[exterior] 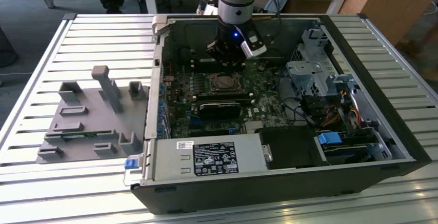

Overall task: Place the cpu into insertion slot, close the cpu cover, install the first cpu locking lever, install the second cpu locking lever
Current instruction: 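Install the first cpu locking lever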

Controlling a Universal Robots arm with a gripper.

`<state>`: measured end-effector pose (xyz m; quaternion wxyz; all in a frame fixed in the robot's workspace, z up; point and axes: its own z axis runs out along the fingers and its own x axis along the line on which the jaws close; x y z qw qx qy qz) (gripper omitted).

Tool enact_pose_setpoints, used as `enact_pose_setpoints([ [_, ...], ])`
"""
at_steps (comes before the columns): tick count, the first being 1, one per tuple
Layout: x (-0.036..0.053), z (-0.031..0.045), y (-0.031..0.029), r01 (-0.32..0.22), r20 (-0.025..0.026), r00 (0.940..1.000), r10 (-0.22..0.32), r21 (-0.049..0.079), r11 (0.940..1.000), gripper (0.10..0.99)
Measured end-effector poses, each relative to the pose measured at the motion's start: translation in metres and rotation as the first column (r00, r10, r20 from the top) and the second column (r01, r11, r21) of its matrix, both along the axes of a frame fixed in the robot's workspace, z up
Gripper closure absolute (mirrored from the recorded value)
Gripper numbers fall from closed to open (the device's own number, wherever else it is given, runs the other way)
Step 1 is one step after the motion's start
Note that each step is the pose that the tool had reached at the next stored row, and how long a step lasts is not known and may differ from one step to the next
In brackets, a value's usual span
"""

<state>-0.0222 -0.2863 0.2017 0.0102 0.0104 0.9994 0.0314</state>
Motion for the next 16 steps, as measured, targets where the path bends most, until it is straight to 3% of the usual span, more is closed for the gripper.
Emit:
enact_pose_setpoints([
  [10,0.0,-0.0026,0.001,0.0,-0.0003,1.0,0.0,-0.027,0.9996,0.98],
  [16,0.0002,-0.0052,0.0036,0.0,-0.0004,1.0,0.0,-0.031,0.9995,0.98],
])
